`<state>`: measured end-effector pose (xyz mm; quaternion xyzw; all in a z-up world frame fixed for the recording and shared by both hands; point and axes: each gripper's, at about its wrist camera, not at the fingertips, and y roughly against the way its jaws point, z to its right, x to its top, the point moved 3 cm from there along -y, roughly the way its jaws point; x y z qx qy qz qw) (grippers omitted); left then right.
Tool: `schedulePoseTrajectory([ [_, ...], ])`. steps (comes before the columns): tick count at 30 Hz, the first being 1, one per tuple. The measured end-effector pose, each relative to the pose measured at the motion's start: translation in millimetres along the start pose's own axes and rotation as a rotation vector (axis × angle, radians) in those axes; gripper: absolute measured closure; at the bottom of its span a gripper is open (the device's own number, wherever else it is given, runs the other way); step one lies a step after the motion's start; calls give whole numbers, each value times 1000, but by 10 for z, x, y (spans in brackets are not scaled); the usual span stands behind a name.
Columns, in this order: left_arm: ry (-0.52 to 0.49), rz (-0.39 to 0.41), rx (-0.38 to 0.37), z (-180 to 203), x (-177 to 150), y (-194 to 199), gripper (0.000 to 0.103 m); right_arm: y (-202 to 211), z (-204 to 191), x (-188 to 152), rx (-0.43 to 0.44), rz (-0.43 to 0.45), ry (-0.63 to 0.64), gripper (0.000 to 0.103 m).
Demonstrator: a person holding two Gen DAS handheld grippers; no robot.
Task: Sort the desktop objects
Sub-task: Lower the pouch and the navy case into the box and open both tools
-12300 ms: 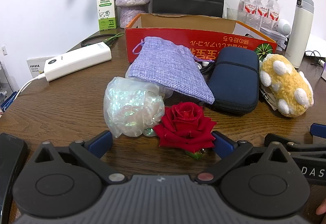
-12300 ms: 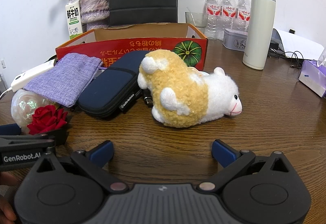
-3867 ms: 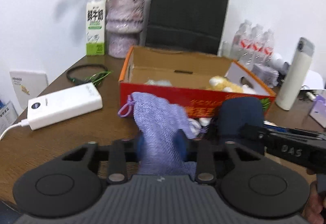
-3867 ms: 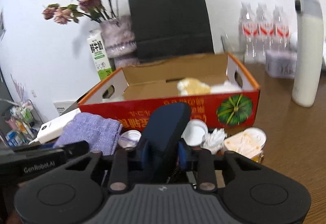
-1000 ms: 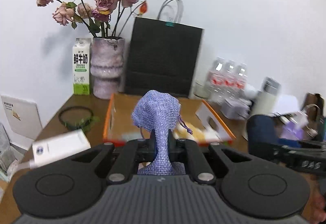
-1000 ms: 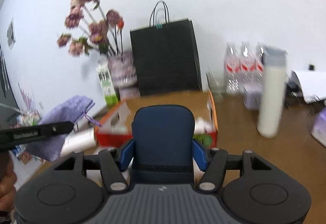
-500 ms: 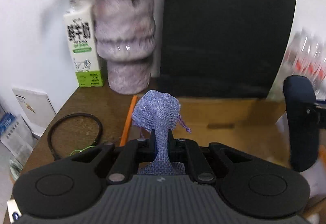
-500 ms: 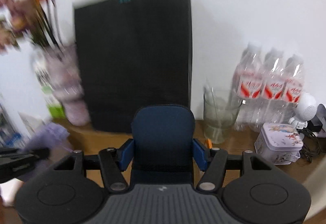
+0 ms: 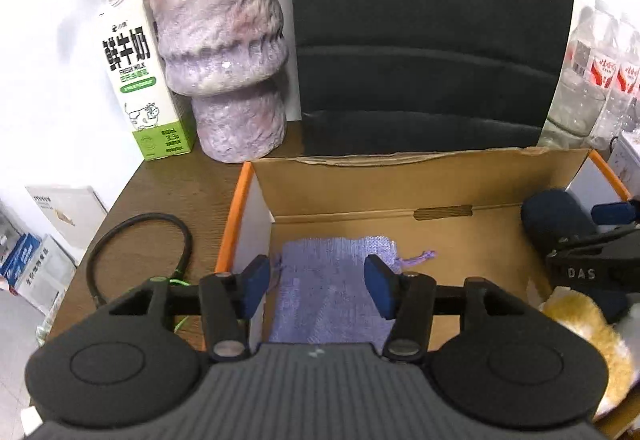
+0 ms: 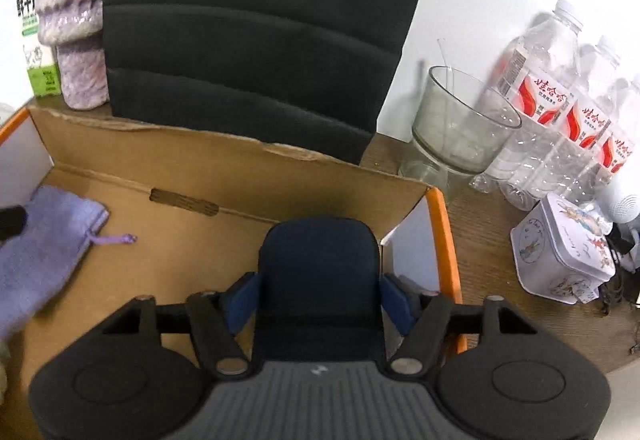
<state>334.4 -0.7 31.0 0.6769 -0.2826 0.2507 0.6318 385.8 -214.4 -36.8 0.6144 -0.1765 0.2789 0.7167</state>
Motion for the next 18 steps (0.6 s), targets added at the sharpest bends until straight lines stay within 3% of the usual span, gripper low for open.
schedulePoseTrajectory([
  [4,37,15,-23,-45,93,246,44,260,125,57,38,21,-69,31],
  [6,37,32,-26,-55,143,416,36,493,210,83,87,41,-114,26],
  [10,71,37,-62,-122,205,751,25,933,350,119,144,59,-166,26],
  [18,77,49,-80,-179,-20,1318,8,1650,378,-164,185,93,-203,21],
])
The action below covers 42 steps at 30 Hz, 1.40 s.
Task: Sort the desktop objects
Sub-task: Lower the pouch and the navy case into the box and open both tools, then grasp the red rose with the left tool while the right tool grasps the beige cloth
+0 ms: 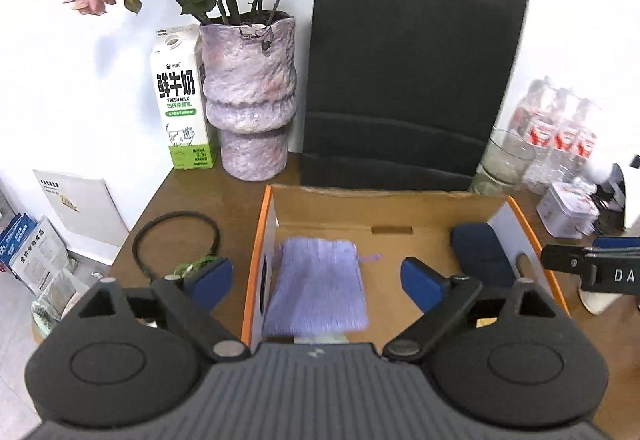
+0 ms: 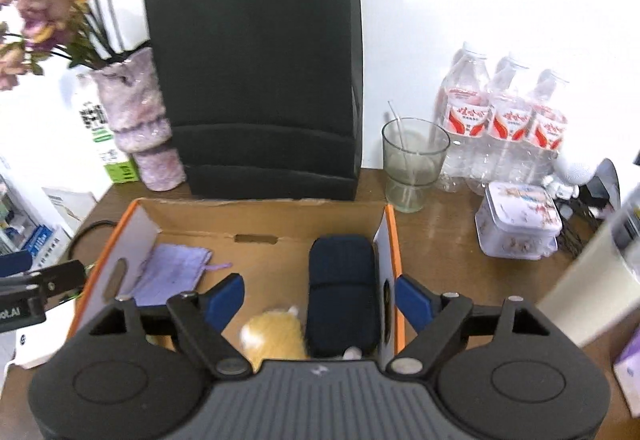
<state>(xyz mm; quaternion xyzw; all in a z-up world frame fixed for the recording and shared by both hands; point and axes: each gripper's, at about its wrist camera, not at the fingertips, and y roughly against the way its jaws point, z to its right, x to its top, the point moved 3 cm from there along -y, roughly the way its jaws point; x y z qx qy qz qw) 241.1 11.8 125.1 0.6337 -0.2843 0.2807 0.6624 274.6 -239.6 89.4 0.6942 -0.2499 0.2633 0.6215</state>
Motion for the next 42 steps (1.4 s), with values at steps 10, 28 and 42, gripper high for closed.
schedulePoseTrajectory([
  [10,-11,89,-64,76,-1081,621,0,570,-92,-1168,-6,153,-16,15],
  [28,17,234,-57,22,-2889,1288,0,1050,-261,-3010,36,222,-67,15],
  [42,9,249,-24,-34,-3045,1289,0,1179,-325,-3419,59,223,-52,11],
])
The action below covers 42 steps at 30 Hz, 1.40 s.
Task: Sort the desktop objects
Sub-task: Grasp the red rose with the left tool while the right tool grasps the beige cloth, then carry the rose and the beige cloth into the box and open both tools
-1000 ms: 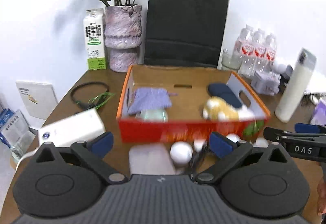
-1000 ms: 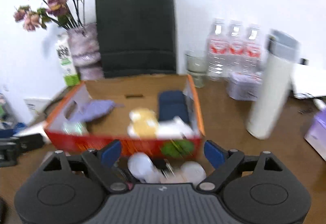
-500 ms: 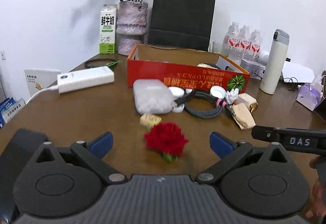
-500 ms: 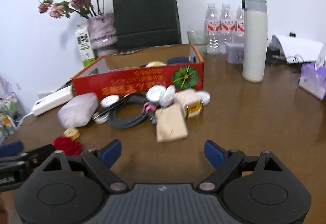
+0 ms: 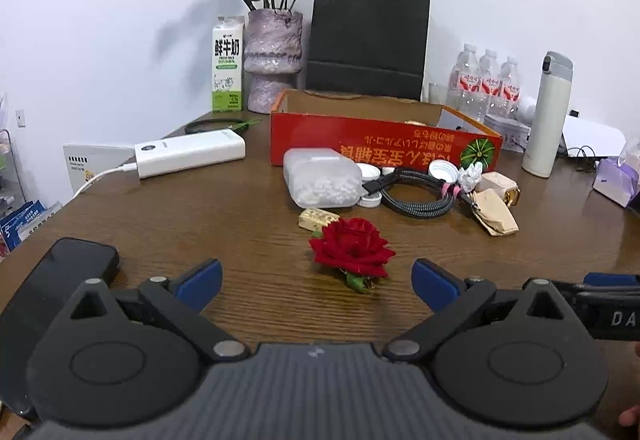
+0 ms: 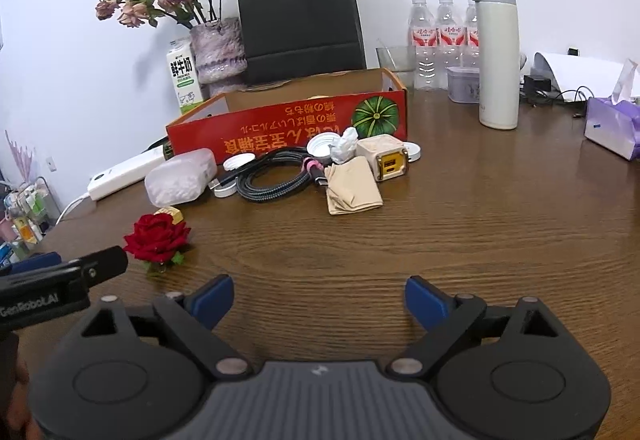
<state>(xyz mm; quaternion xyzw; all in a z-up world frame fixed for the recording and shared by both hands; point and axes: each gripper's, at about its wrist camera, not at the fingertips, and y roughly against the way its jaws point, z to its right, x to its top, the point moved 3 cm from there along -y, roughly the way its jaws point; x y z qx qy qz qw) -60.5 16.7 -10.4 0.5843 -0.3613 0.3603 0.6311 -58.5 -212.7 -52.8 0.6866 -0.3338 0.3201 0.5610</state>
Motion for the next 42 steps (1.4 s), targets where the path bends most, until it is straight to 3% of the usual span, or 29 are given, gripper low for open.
schedulePoseTrajectory([
  [7,-90,-14,-62,162,133,-192,0,-26,103,200,1,39,-10,11],
  [10,-132,-42,-55,213,201,-392,3,-171,140,333,-15,37,-10,13],
  [13,-119,-82,-69,200,230,-572,17,-359,172,461,-25,24,-8,19],
  [17,-119,-128,-79,176,188,-695,48,-661,192,626,-42,2,17,27],
  [20,-101,-135,-105,158,172,-671,58,-882,203,682,-45,-32,48,48],
  [23,-119,-134,-106,164,158,-640,61,-1019,213,691,-53,-50,58,53],
  [25,-117,-138,-107,165,160,-616,62,-1066,211,666,-59,-63,64,65],
  [27,-103,-145,-118,157,160,-579,63,-1061,183,637,-69,-61,90,86],
  [28,-95,-147,-124,153,162,-562,63,-1043,160,627,-63,-62,97,92],
  [42,-119,-88,-154,311,146,-1,65,-181,119,53,-58,-41,177,95],
])
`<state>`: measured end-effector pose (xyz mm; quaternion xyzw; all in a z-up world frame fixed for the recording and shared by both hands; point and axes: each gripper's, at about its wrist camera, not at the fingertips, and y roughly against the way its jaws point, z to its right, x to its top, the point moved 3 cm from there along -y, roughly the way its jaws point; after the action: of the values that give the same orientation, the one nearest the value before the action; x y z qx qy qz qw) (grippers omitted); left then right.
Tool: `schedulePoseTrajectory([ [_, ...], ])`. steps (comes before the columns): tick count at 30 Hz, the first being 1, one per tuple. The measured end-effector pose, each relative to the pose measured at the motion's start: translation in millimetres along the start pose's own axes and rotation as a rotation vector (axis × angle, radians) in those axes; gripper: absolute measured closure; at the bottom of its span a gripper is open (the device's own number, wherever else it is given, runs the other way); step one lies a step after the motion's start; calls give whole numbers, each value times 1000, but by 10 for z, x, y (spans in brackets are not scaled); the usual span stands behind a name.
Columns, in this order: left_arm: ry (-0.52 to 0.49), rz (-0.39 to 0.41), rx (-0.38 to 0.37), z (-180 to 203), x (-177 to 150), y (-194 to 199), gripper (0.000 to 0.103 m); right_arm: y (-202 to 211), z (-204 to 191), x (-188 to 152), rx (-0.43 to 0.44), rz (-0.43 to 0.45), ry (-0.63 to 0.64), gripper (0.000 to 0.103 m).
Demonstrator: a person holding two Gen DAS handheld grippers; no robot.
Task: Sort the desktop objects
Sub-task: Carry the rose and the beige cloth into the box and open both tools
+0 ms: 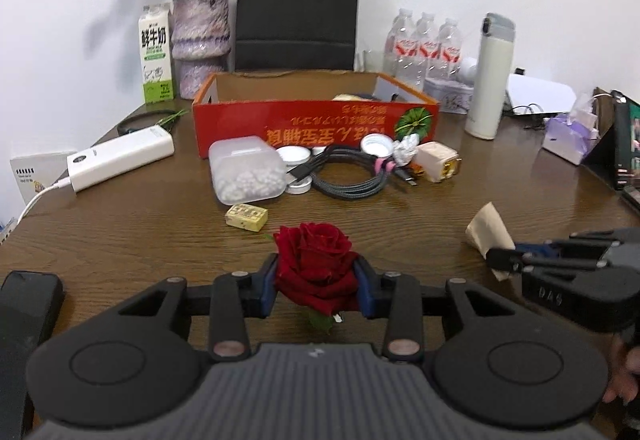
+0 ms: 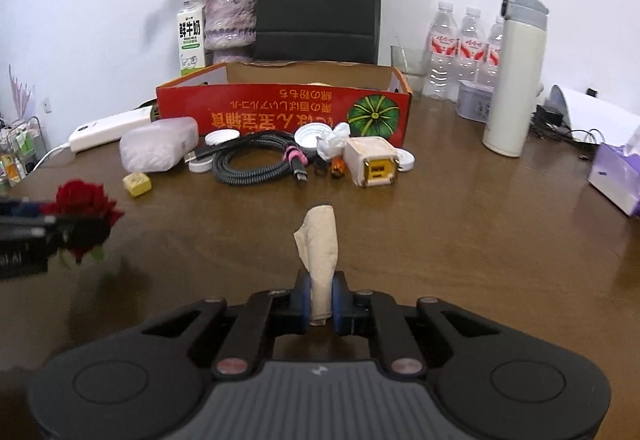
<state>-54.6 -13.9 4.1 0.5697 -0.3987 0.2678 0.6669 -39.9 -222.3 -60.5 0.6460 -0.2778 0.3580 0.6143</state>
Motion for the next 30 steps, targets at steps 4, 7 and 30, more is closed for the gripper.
schedulePoseTrajectory([
  [4,-19,15,-9,94,-53,187,65,199,-20,-136,-8,9,-21,97],
  [7,-36,21,-15,144,-82,299,65,372,-60,-184,4,28,-16,97],
  [30,-43,161,-34,-187,953,50,66,494,115,659,53,209,-71,97],
])
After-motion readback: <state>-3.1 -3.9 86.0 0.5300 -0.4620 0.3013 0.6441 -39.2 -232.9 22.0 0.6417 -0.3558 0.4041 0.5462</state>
